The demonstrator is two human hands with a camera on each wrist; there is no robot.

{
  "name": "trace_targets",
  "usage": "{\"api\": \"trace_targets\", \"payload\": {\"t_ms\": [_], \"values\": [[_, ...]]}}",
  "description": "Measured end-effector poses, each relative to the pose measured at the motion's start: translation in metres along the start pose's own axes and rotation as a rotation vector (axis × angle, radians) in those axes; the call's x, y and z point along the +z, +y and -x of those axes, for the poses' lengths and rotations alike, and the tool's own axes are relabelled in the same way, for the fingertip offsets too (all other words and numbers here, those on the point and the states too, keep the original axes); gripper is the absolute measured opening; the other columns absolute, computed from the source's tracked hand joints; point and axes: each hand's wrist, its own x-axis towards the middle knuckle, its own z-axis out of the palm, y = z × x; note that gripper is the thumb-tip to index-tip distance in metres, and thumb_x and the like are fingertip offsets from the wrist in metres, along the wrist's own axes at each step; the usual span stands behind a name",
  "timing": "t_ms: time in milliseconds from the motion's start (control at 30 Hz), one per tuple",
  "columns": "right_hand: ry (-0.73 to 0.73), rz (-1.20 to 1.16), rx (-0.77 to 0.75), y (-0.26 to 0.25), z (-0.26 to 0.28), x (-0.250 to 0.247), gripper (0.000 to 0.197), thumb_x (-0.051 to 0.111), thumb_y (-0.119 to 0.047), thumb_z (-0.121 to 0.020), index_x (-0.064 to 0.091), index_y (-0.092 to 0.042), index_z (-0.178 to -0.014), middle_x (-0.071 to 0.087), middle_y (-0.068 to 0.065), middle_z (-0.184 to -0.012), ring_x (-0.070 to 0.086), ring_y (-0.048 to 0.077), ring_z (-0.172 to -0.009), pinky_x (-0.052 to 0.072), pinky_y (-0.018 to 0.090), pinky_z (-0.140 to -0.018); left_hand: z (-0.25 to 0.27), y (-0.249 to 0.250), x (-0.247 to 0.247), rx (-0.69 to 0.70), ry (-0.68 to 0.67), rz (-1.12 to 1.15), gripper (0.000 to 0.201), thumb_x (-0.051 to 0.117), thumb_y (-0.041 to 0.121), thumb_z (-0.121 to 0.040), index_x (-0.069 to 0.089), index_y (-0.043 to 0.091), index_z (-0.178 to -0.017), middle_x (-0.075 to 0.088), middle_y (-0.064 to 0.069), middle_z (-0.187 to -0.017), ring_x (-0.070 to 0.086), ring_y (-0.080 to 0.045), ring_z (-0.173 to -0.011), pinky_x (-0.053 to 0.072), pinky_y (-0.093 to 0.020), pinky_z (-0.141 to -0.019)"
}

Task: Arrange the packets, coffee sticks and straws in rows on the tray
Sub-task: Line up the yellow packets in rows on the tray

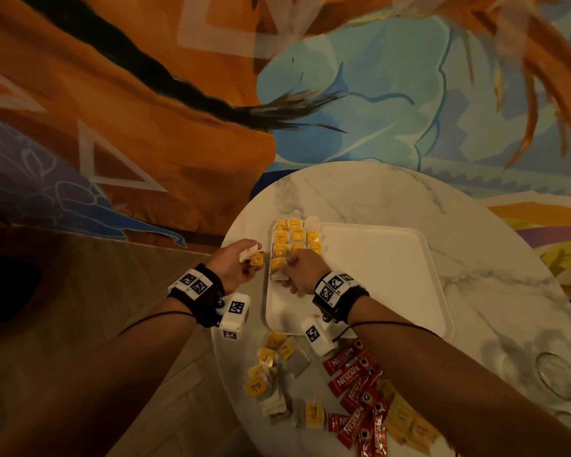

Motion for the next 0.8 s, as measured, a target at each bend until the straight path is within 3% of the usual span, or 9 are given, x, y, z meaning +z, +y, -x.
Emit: {"api": "trace_targets", "payload": {"t_ms": [200,267,333,467,600,733,800], "values": [[0.059,0.044,0.008,-0.005,0.005,0.000,0.013,0.054,-0.023,-0.095,0.052,-0.016,-0.085,0.068,0.010,-0.073,0.059,0.013,-0.047,0.044,0.020,-0.039,0.005,-0.001,0.000,-0.048,-0.038,0.028,0.015,0.047,0.013,-0.089,0.059,0.015,-0.097,0.070,-0.008,-0.090,0.054,-0.017,-0.064,0.033,-0.023,-0.058],[0.082,0.106,-0.023,-0.004,0.004,-0.002,0.014,0.059,-0.026,-0.092,0.051,-0.018,-0.084,0.066,0.006,-0.078,0.066,0.022,-0.064,0.054,0.028,-0.054,0.007,-0.001,0.001,-0.056,-0.073,0.034,0.016,0.047,0.015,-0.087,0.059,0.014,-0.098,0.069,-0.009,-0.092,0.054,-0.017,-0.067,0.034,-0.024,-0.060],[0.117,0.241,-0.047,-0.003,0.004,-0.005,0.018,0.062,-0.035,-0.090,0.056,-0.018,-0.089,0.067,0.004,-0.088,0.065,0.025,-0.081,0.051,0.034,-0.068,0.009,-0.001,0.001,-0.058,-0.107,0.052,0.020,0.045,0.017,-0.086,0.059,0.013,-0.099,0.070,-0.010,-0.095,0.055,-0.018,-0.072,0.036,-0.025,-0.062],[0.146,0.216,-0.132,-0.005,0.004,-0.013,0.031,0.062,-0.048,-0.090,0.063,-0.018,-0.083,0.068,0.002,-0.083,0.063,0.020,-0.076,0.049,0.034,-0.067,0.012,-0.003,0.003,-0.062,-0.165,0.107,0.029,0.042,0.019,-0.088,0.062,0.010,-0.107,0.069,-0.013,-0.102,0.059,-0.021,-0.078,0.044,-0.026,-0.065],[0.114,0.135,-0.232,-0.008,0.012,-0.019,0.038,0.059,-0.050,-0.092,0.071,-0.017,-0.079,0.070,0.003,-0.079,0.064,0.018,-0.074,0.052,0.038,-0.073,0.013,-0.007,0.010,-0.052,-0.189,0.119,0.034,0.041,0.019,-0.091,0.064,0.009,-0.113,0.066,-0.012,-0.098,0.063,-0.021,-0.076,0.048,-0.030,-0.072],[0.058,0.098,-0.292,-0.008,0.020,-0.018,0.023,0.070,-0.041,-0.088,0.077,-0.021,-0.083,0.071,-0.006,-0.081,0.060,0.002,-0.072,0.046,0.019,-0.067,0.015,-0.012,0.018,-0.045,-0.224,0.087,0.035,0.040,0.022,-0.094,0.066,0.010,-0.114,0.066,-0.010,-0.093,0.059,-0.019,-0.076,0.047,-0.033,-0.072],[0.057,0.080,-0.305,-0.007,0.020,-0.017,0.013,0.072,-0.031,-0.087,0.077,-0.019,-0.084,0.070,-0.009,-0.081,0.060,-0.001,-0.072,0.043,0.016,-0.068,0.016,-0.013,0.020,-0.046,-0.239,0.081,0.034,0.043,0.025,-0.094,0.068,0.011,-0.113,0.065,-0.010,-0.095,0.059,-0.019,-0.077,0.047,-0.034,-0.071]]}}
